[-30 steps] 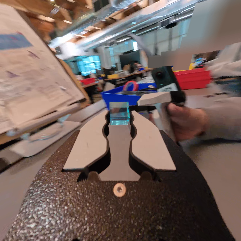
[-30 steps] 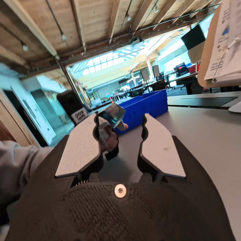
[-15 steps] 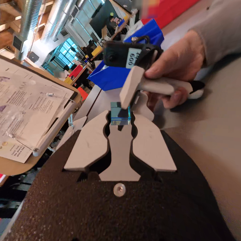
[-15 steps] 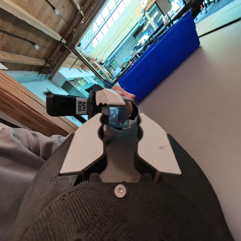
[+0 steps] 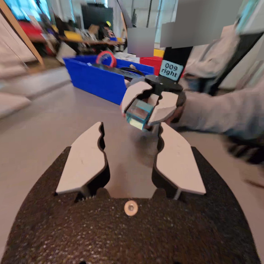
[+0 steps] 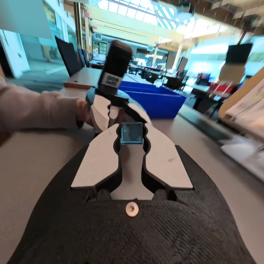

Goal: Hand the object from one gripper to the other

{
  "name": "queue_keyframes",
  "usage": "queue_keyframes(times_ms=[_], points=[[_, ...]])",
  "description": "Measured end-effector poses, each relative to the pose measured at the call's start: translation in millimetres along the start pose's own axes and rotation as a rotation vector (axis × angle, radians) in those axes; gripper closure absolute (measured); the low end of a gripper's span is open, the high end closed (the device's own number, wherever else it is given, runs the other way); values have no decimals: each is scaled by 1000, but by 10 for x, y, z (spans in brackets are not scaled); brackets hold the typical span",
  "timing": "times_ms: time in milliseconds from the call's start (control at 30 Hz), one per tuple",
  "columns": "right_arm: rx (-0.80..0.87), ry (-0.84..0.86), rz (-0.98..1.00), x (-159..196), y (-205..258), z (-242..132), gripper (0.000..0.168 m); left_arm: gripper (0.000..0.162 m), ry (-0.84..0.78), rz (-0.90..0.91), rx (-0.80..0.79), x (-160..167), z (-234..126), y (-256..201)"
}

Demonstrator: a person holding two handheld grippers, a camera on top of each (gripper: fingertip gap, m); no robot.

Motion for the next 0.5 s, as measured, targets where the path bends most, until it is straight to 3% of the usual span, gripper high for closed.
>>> queue_keyframes(times_ms=[33, 100, 200, 467, 500], points=[[7, 1, -104, -16, 32, -5, 141, 86, -9, -134, 94, 16, 12, -51], [-19, 31, -305, 16, 132, 1, 140, 94, -48, -370, 310, -7, 2, -202], [-67, 24, -500, 52, 299, 20, 140, 104, -52, -590, 535, -16, -22, -353], [-114, 36, -604, 110, 444, 61, 140, 113, 64, -626, 641, 146, 64, -554], [-112, 35, -602, 106, 445, 63, 140, 123, 62, -620, 632, 163, 70, -536]])
Point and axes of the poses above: each gripper's, where its closed fingertips meet, z out along the fingers, x out of its underside, y = z × x across the jaws, the point moved 2 cm from there along -z, back along the fingers, and after that the axes turned 2 degrees about x, right-handed, at the moved point
